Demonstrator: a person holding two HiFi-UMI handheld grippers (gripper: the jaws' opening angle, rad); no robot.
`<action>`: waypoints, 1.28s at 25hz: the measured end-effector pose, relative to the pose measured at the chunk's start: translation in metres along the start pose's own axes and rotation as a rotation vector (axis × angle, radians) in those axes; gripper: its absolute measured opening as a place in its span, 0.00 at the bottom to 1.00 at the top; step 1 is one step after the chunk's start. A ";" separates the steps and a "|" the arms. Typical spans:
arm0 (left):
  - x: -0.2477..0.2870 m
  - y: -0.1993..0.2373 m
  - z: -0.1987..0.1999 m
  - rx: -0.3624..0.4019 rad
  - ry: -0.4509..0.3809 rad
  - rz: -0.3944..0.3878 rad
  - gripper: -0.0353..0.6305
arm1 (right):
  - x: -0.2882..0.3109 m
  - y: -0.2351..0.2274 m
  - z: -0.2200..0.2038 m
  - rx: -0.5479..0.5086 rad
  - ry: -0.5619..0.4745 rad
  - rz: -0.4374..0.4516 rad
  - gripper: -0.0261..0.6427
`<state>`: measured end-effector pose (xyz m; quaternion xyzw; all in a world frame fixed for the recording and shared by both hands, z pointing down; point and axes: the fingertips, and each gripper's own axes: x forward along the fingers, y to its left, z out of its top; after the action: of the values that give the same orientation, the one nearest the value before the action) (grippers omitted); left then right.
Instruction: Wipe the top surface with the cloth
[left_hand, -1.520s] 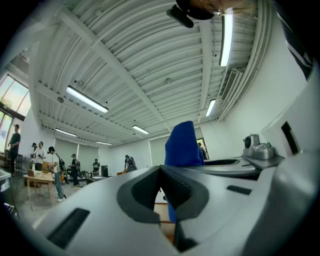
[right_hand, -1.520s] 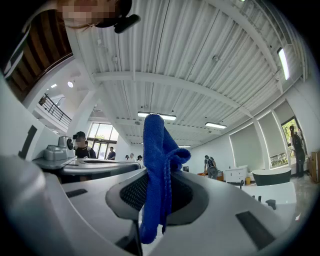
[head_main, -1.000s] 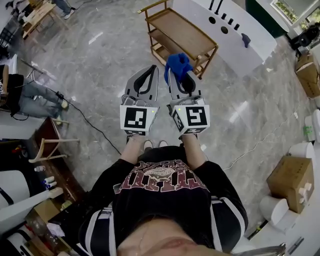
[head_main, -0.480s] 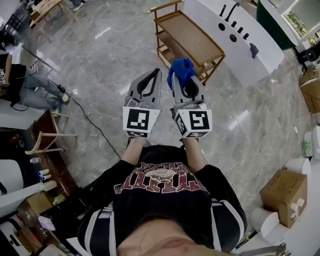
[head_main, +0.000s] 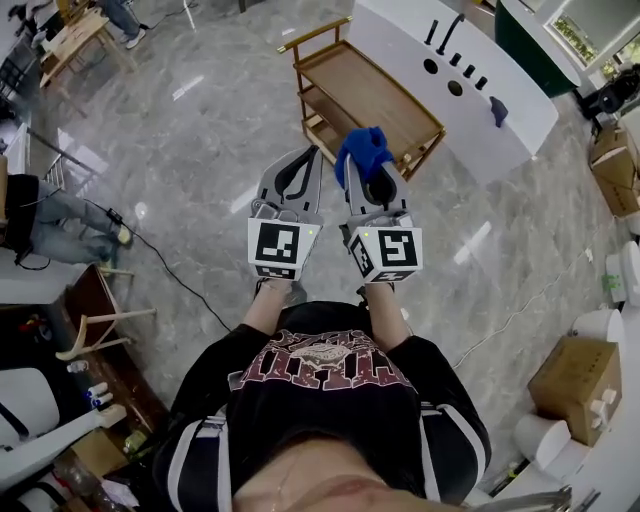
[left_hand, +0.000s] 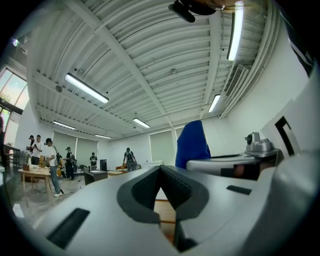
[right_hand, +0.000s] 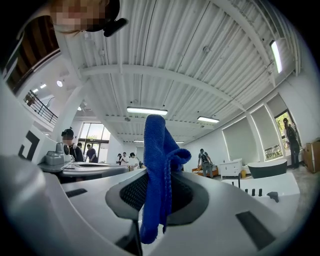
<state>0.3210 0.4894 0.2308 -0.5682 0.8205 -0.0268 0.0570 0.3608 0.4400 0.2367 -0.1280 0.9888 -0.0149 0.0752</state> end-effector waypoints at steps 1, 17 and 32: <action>0.008 0.009 -0.001 0.002 0.002 -0.012 0.12 | 0.012 0.000 -0.002 -0.002 0.003 -0.008 0.17; 0.087 0.116 -0.020 -0.012 -0.004 -0.135 0.12 | 0.139 0.010 -0.026 -0.025 0.019 -0.107 0.17; 0.174 0.170 -0.038 -0.044 0.019 -0.143 0.12 | 0.239 -0.030 -0.046 -0.014 0.049 -0.094 0.17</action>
<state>0.0979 0.3861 0.2392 -0.6263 0.7786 -0.0184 0.0347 0.1332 0.3509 0.2487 -0.1743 0.9833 -0.0145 0.0494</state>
